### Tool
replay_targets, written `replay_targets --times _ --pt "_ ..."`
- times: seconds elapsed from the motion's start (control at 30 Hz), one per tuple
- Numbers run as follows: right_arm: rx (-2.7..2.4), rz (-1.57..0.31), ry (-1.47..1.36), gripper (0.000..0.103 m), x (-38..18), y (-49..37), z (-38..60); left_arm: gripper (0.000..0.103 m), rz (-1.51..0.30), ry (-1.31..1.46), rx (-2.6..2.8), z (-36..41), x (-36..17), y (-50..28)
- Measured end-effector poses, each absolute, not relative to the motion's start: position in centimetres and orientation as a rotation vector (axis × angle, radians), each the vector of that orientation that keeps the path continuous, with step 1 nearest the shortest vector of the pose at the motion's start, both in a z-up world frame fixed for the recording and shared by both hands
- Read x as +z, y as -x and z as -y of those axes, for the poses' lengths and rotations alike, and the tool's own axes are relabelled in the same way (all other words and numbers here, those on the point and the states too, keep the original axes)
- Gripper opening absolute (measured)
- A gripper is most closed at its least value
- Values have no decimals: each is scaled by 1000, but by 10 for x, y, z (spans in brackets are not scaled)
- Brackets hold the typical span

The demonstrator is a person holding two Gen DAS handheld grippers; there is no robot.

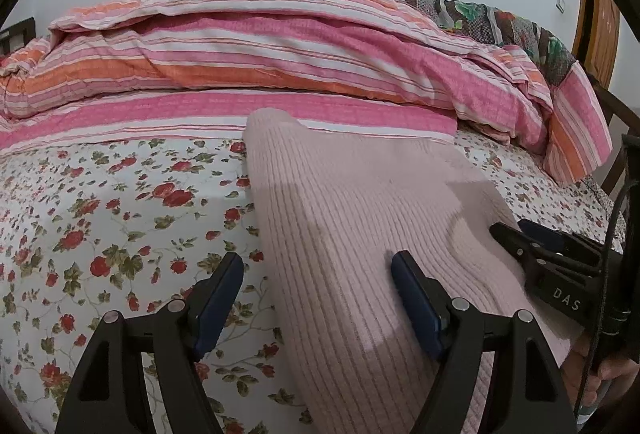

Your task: Fold small clothes

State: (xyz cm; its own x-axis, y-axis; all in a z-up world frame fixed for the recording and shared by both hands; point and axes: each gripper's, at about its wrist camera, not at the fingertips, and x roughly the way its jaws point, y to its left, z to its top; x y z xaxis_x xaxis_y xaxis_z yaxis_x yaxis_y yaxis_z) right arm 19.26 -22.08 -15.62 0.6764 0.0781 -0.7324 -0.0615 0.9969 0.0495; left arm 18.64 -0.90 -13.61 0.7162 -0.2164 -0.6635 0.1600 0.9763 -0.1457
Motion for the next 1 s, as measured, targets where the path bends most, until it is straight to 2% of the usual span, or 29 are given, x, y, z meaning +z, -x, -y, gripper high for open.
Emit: replay_targets --times 0.23,0.47,0.77,0.87,0.93,1.0 --pt "112 -811 -82 50 -145 -182 229 75 -760 125 -226 2 -133 -186" --pt "122 -884 -137 50 -130 -164 238 74 -791 118 -246 1 -121 -162" --pt "53 -829 -99 52 -69 -114 241 74 -768 84 -165 9 -63 -98" --pt "43 -815 -93 60 -49 -94 239 77 -747 80 -129 8 -45 -78" --pt "47 -810 -92 72 -38 -80 239 78 -732 76 -121 8 -31 -64" --pt "37 -806 -91 78 -31 -68 239 80 -717 66 -109 7 -21 -52"
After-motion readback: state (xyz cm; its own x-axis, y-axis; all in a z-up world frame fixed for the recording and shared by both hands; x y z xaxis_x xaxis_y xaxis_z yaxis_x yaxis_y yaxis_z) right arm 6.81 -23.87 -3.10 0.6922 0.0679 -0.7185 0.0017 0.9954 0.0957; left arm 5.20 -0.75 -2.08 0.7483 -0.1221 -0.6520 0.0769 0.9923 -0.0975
